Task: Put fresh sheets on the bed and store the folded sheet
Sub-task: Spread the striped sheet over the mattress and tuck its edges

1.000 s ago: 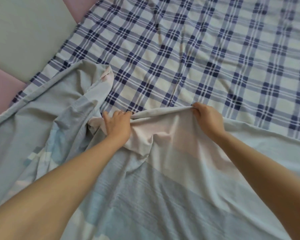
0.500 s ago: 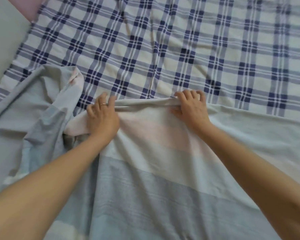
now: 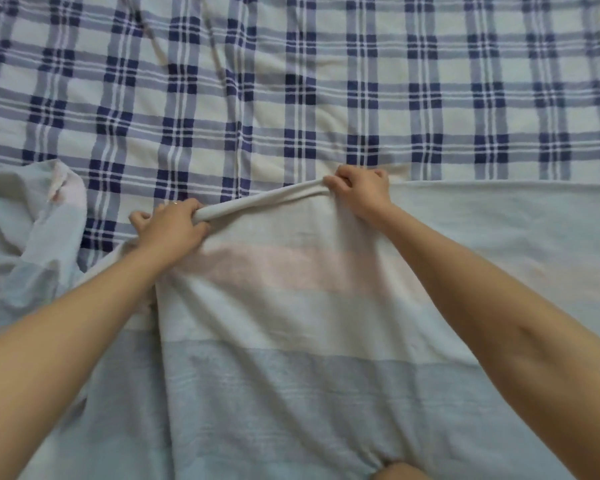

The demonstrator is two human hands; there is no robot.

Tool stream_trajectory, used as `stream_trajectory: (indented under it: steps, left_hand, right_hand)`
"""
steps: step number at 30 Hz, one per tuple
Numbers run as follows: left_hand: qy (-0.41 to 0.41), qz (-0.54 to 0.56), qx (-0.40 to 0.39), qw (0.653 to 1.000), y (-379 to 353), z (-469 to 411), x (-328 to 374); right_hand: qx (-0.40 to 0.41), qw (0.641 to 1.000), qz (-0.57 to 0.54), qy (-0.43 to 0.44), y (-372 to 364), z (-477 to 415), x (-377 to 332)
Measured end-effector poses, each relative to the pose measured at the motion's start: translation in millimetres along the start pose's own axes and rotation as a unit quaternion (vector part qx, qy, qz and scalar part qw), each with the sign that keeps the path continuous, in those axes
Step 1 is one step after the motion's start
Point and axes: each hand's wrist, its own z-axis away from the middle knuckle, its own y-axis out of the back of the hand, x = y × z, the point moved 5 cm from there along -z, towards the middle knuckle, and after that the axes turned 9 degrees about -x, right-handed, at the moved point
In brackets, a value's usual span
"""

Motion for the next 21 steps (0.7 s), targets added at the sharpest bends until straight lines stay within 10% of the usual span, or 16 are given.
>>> stream_trajectory:
  steps: [10,17,21]
  left_hand:
    - [-0.093,-0.032,0.097,0.99,34.5,-29.1,-3.6]
    - [0.093,-0.003,0.131,0.987,26.8,-54.0,-22.3]
    - [-0.085,-0.018,0.162,0.983,28.0,-39.8,6.5]
  right_hand:
    - [0.022,0.994,-0.083,-0.069,13.8,-27.4,8.6]
    - [0.034,0.993,-0.095,-0.059,12.9,-32.0,13.3]
    - [0.025,0.994,-0.089,-0.064,13.5,-32.9,12.8]
